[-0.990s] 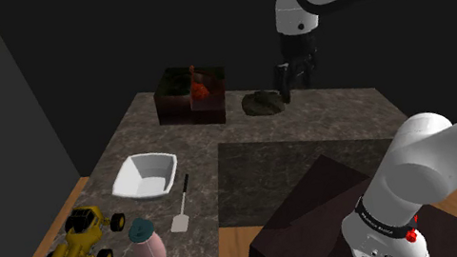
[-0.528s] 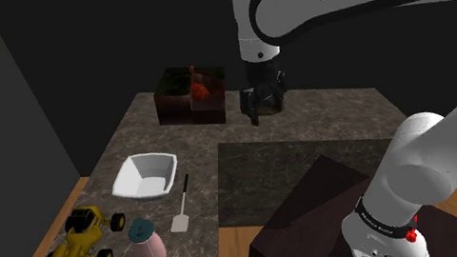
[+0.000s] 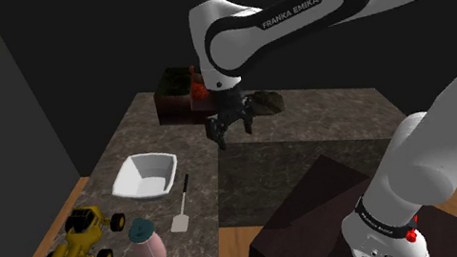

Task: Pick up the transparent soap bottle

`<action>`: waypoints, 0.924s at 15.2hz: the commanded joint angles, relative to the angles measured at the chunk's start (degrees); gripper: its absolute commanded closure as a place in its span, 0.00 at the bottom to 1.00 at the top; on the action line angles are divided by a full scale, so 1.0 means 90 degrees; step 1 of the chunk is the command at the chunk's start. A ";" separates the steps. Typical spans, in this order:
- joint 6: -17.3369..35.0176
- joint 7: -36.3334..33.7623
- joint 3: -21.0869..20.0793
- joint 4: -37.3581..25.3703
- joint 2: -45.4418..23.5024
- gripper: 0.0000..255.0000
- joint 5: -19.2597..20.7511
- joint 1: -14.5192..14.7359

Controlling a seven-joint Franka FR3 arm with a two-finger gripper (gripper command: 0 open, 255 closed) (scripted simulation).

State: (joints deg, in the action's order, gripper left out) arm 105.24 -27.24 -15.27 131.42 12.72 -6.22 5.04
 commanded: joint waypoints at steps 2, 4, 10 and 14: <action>0.0262 -0.0306 -0.0147 -0.0374 -0.0733 0.00 -0.0009 0.0052; 0.0412 -0.0533 -0.0242 -0.0661 -0.1231 0.00 0.0005 0.0113; 0.0716 -0.1184 -0.0414 -0.1706 -0.2757 0.00 0.0138 0.0367; 0.0780 -0.1564 -0.0437 -0.2569 -0.3790 0.00 0.0253 0.0605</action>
State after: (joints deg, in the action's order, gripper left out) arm 112.22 -40.24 -19.08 110.40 -19.04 -4.16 9.83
